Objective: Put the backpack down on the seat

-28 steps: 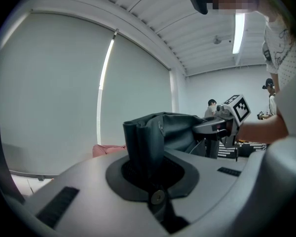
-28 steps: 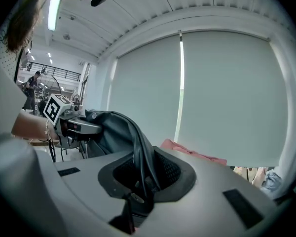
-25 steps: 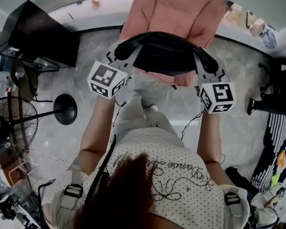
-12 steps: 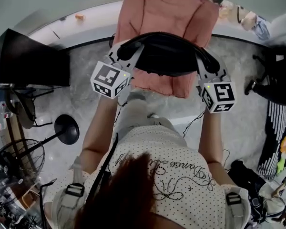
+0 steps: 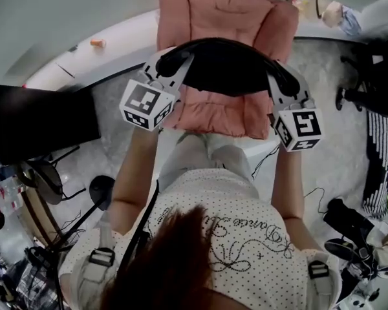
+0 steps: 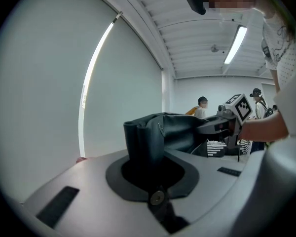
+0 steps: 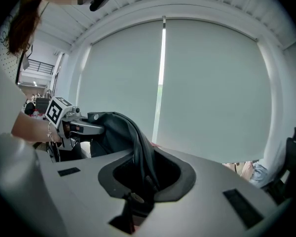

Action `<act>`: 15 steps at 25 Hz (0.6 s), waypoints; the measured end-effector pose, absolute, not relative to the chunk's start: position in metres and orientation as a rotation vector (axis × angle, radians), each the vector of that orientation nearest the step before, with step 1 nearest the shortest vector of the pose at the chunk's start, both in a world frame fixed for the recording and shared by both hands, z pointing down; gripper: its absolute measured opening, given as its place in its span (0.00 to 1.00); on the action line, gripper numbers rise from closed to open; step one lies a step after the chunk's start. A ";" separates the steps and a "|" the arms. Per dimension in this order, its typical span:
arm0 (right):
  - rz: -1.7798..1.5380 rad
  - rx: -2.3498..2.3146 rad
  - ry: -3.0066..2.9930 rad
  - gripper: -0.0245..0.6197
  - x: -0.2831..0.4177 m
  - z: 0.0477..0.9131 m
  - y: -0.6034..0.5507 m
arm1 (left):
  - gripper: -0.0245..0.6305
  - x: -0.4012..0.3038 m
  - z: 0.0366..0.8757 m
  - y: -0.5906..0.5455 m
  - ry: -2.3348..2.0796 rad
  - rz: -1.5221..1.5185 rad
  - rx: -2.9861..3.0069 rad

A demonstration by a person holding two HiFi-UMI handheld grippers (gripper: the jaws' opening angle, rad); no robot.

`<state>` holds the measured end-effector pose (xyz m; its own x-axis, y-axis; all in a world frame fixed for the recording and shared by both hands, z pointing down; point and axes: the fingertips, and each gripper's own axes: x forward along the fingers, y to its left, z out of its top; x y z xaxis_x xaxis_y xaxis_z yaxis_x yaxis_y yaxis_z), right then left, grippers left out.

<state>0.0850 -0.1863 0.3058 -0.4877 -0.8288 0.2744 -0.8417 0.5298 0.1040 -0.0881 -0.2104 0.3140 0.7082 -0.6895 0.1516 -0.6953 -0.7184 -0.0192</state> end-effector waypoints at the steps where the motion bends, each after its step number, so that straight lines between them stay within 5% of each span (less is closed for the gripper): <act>1: 0.074 1.396 -2.473 0.14 0.083 0.309 -0.190 | 0.07 -0.090 0.318 -0.214 -1.152 0.231 2.860; 15: 0.307 1.256 -2.455 0.14 0.090 0.401 -0.233 | 0.07 -0.084 0.408 -0.249 -1.151 0.356 2.670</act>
